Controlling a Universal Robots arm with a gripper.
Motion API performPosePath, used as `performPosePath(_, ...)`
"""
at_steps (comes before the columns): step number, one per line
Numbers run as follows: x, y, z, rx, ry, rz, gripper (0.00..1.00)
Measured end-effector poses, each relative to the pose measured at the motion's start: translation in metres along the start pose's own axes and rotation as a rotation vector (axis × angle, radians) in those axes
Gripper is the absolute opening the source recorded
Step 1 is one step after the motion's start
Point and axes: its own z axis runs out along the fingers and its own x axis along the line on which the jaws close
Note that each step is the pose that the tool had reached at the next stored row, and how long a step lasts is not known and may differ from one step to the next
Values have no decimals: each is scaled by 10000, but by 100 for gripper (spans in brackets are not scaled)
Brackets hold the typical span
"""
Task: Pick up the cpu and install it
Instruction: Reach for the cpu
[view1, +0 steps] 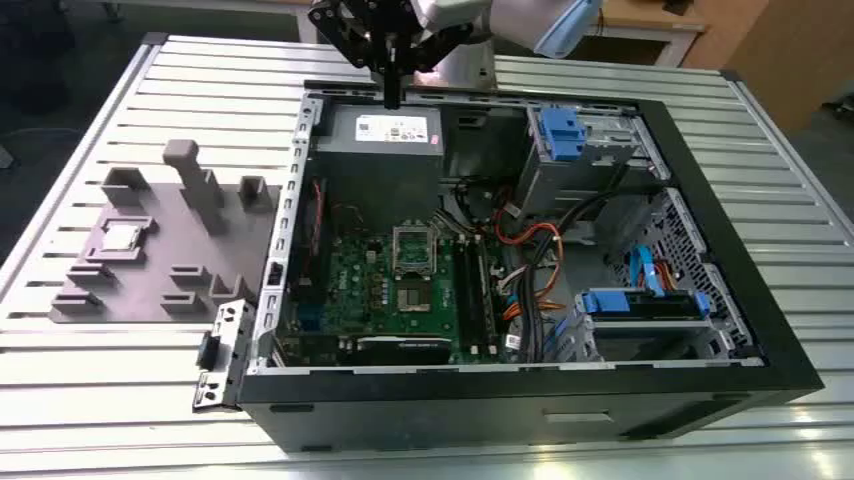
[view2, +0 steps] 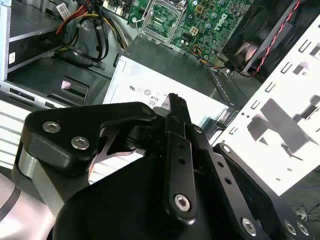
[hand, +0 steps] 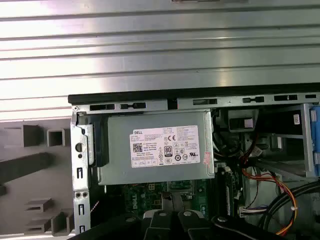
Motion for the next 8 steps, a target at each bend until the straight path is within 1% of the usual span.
performPosePath(5, 0, 0, 0, 0, 0, -1, 11)
performPosePath(8, 13, -1, 0, 0, 0, 1, 11)
